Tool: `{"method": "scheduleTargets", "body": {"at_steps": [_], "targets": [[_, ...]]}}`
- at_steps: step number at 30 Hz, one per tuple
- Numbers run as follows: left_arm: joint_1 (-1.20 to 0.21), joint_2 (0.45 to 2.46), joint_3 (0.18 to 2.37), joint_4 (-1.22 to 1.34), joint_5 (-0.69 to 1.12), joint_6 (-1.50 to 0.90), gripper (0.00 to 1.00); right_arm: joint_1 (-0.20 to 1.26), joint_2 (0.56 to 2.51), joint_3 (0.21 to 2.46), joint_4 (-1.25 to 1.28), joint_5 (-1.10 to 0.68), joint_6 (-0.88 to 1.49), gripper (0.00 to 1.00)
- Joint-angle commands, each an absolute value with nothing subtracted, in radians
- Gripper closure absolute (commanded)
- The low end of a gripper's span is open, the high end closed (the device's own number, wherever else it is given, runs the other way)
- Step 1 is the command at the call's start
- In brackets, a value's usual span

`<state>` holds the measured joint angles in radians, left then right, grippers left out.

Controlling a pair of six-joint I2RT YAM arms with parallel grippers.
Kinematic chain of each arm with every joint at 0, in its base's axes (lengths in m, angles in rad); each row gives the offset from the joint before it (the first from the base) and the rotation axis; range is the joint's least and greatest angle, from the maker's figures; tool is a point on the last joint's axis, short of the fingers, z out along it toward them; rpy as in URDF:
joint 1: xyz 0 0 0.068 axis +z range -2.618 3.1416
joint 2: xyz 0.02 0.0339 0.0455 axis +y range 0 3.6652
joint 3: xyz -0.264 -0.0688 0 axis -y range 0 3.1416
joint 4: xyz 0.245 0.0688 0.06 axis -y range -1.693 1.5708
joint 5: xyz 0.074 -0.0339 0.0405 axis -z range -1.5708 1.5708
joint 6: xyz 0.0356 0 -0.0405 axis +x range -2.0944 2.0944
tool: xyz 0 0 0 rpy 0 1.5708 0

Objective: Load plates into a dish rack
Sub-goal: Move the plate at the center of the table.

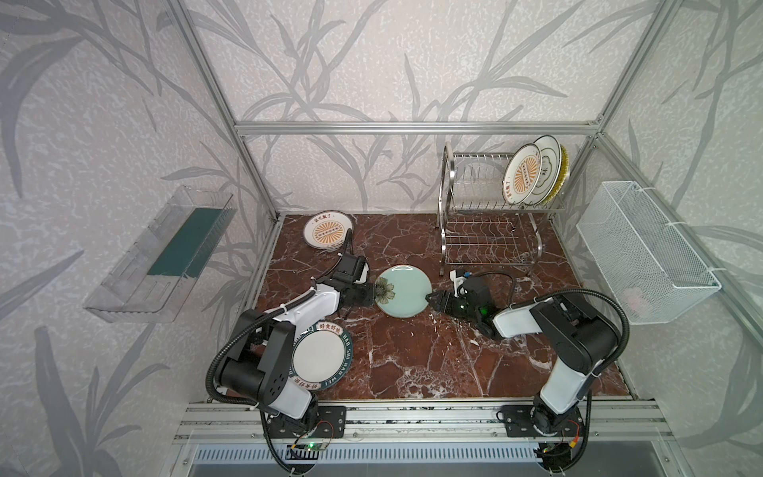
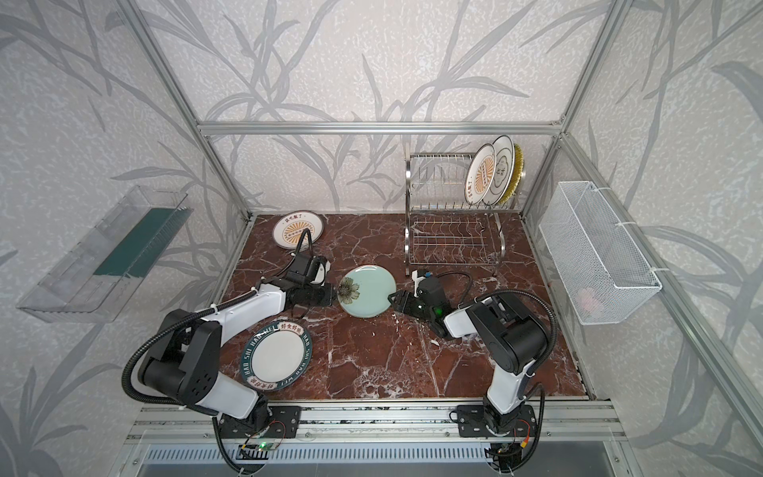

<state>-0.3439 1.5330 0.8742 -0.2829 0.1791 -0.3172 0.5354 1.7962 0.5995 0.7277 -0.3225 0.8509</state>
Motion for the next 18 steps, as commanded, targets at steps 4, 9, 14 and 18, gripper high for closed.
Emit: {"method": "scheduleTargets", "body": {"at_steps": [4, 9, 14, 18], "targets": [[-0.341, 1.480, 0.862, -0.310, 0.134, -0.321, 0.70, 0.550, 1.857, 0.630, 0.773, -0.320, 0.917, 0.40], [-0.341, 1.464, 0.854, -0.312, 0.126, -0.318, 0.70, 0.550, 1.896, 0.643, 0.814, -0.327, 0.955, 0.74], [-0.341, 1.454, 0.849, -0.314, 0.125, -0.316, 0.70, 0.550, 1.921, 0.655, 0.824, -0.317, 0.970, 0.72], [-0.339, 1.446, 0.846, -0.319, 0.121, -0.314, 0.70, 0.551, 1.935, 0.662, 0.828, -0.303, 0.980, 0.73]]}}
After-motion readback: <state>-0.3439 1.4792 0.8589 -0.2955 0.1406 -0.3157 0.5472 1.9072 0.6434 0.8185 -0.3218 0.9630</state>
